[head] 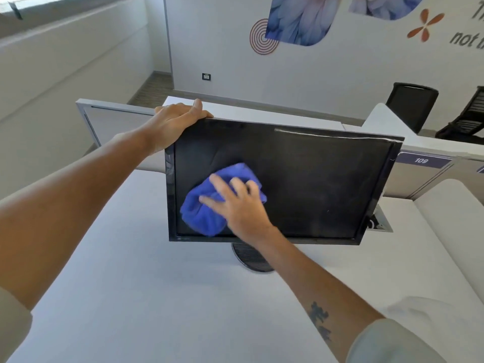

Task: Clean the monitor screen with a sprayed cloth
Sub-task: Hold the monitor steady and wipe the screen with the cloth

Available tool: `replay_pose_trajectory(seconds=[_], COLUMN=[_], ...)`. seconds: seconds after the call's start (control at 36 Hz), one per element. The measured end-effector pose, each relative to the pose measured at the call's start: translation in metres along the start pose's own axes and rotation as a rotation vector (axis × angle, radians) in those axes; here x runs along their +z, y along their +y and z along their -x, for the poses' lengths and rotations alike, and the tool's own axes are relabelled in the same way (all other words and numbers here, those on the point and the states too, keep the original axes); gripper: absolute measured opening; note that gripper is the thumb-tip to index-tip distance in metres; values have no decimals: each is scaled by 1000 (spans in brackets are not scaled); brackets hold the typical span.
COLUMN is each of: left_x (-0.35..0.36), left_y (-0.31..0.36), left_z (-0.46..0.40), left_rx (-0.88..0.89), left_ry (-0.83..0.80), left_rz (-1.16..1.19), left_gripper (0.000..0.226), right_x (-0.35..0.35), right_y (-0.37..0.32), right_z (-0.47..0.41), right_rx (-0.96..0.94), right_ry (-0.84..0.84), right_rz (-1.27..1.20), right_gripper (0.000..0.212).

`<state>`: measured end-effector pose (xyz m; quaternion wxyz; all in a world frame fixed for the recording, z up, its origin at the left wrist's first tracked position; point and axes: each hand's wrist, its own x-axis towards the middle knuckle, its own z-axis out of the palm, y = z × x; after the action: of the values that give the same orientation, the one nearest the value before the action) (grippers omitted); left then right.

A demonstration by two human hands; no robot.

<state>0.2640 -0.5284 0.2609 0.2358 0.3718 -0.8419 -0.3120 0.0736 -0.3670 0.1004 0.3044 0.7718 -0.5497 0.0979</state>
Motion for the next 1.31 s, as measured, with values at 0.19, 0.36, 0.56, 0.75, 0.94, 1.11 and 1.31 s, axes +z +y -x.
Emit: replay_pose_trajectory(seconds=[0.19, 0.36, 0.56, 0.75, 0.94, 1.11, 1.31], left_x=[-2, -1, 1, -1, -2, -1, 1], left_y=[-12, -9, -3, -14, -23, -25, -24], left_z=[-4, -3, -2, -7, -14, -14, -16], left_rx=[-10, 0, 21, 9, 4, -4, 10], left_ry=[-17, -9, -24, -30, -20, -14, -11], left_rz=[22, 34, 12, 33, 25, 22, 12], left_gripper=[68, 57, 53, 59, 67, 66, 63], right_x=[-35, -34, -34, -12, -3, -2, -6], right_y=[128, 196, 206, 156, 121, 85, 26], right_z=[4, 88, 140, 188, 197, 152, 82], right_rx=[545, 761, 997, 1189, 1282, 1228, 1076], right_ry=[285, 218, 149, 78, 72, 134, 163], right_rz=[45, 77, -29, -197, -328, -450, -663], right_gripper=[53, 59, 83, 55, 50, 48, 40])
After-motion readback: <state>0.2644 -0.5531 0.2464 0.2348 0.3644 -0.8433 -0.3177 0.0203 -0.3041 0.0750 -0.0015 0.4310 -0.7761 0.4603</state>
